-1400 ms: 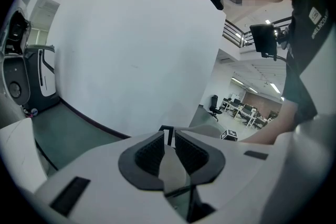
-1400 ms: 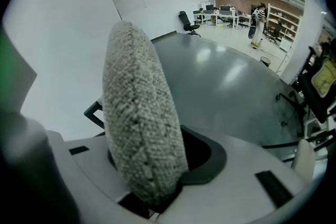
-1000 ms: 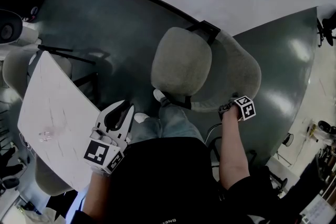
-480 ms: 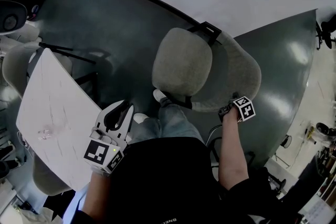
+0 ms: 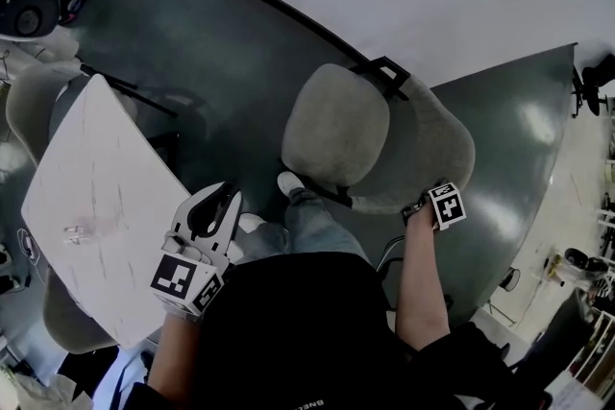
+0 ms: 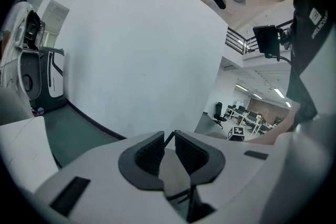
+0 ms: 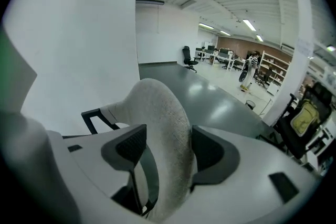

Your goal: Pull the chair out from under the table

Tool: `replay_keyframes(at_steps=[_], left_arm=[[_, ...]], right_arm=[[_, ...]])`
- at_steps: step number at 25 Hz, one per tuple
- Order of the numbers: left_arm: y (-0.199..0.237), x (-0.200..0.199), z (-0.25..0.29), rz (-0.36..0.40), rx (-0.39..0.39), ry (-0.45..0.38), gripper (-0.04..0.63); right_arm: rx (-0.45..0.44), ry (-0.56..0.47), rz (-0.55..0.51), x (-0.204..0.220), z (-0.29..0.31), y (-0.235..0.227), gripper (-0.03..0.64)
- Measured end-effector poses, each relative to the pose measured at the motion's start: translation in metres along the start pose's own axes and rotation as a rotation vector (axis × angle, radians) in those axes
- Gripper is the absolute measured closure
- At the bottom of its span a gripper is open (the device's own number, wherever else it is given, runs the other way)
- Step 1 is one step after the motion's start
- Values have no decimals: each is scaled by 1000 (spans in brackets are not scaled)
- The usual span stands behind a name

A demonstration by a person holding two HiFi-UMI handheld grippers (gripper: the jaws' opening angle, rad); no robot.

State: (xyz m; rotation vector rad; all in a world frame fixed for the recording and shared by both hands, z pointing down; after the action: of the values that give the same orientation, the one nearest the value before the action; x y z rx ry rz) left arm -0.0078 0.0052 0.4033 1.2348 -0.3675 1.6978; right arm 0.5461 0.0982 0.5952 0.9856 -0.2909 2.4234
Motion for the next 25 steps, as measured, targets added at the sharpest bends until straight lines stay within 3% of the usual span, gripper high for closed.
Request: replay_keyframes(at_steps=[5,7,10,15,25], left_arm=[[16,-1,-23,-23,-58,-36,549],[22,0,-32,-33,-85,-51,549],[30,3,-45,-47,-124,-65,549],[44,5,-72,-73,-204,-106,549],[67,12,-149,-160,-479,-228,549]], right_arm=[[98,-44,-37,-10,-14,11,359],[73,-106,-89,-17,-21,29,360],[-57,-172,-162,-25,-29,78,360],[-298,-182,-281,-10,-50,178,377],[-889,-140,-592,75,-162,371,542]])
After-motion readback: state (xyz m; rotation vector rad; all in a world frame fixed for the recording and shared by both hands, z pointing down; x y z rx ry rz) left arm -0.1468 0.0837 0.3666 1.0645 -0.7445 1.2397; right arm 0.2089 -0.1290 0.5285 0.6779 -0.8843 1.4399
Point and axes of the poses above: the fingertips, and each gripper's own axes: z forward along the fingers, y to its left, x out of its underside, the point moved 6 cm from there along -z, backward along the fingers, and after that the axes turned 7 degrees about -x, right-handed, at the moved point
